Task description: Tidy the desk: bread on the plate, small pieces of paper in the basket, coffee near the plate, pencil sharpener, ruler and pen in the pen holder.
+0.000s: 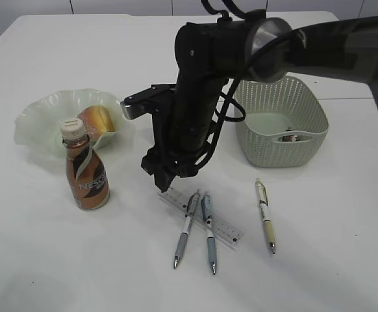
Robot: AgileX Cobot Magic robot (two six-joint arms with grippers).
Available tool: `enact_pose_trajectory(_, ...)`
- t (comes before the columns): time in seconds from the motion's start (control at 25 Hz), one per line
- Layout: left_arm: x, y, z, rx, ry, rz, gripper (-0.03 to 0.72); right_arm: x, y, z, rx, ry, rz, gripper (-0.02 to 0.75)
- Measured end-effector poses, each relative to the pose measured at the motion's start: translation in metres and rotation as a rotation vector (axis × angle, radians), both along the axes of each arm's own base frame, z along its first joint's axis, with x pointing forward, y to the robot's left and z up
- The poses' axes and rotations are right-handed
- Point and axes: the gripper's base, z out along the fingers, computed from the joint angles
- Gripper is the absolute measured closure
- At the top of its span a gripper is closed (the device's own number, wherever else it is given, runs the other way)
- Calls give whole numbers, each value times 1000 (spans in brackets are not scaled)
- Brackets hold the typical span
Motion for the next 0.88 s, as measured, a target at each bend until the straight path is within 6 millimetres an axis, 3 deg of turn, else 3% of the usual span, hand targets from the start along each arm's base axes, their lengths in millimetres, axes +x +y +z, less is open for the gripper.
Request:
enact_pose_trajectory(0.24, 0, 0, 0, 1, 0, -2, 333, 3, 1, -19, -19, 18, 10, 295)
enact_pose_trajectory(0.6, 1, 0, 0, -1, -15, 0, 334, 5, 2, -21, -12, -17, 44, 295)
enact_pose_trajectory(0.88, 2, 0, 1, -2, -19, 0, 335, 7, 3, -40, -33, 16, 47, 295)
